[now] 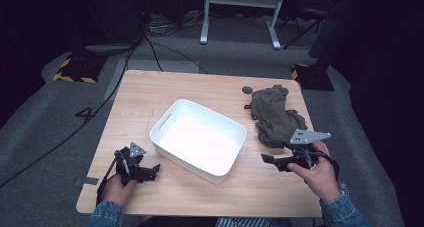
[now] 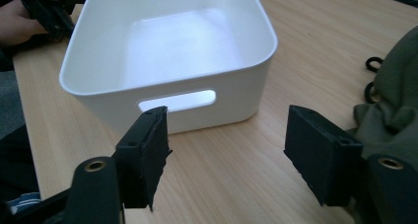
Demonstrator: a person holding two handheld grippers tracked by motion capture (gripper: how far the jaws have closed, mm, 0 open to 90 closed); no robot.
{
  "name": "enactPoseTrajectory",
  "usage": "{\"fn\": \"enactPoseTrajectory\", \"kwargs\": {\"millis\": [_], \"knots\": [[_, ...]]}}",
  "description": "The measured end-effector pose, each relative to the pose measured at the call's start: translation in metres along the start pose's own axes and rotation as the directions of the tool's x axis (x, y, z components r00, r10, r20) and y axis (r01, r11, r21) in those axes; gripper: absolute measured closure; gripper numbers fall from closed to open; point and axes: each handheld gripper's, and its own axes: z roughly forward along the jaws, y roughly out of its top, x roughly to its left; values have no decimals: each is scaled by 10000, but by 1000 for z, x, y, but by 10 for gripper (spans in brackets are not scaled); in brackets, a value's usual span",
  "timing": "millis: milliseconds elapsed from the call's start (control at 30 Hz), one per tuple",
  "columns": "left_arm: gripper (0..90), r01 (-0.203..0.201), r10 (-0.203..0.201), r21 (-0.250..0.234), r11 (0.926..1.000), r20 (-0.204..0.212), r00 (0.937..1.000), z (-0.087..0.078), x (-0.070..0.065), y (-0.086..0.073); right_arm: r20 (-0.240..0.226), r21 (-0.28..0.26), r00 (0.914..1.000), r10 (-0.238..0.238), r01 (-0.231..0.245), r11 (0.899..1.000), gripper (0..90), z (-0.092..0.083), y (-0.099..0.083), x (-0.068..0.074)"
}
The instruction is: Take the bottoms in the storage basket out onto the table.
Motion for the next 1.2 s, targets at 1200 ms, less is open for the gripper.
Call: {"fn": "enactPoseTrajectory", "kwargs": {"millis": [1200], "knots": [[0, 11, -11, -8, 10000, 17, 10000, 0, 0, 0, -542, 2084, 9975, -442, 546, 9765, 299, 65, -60, 17]]}}
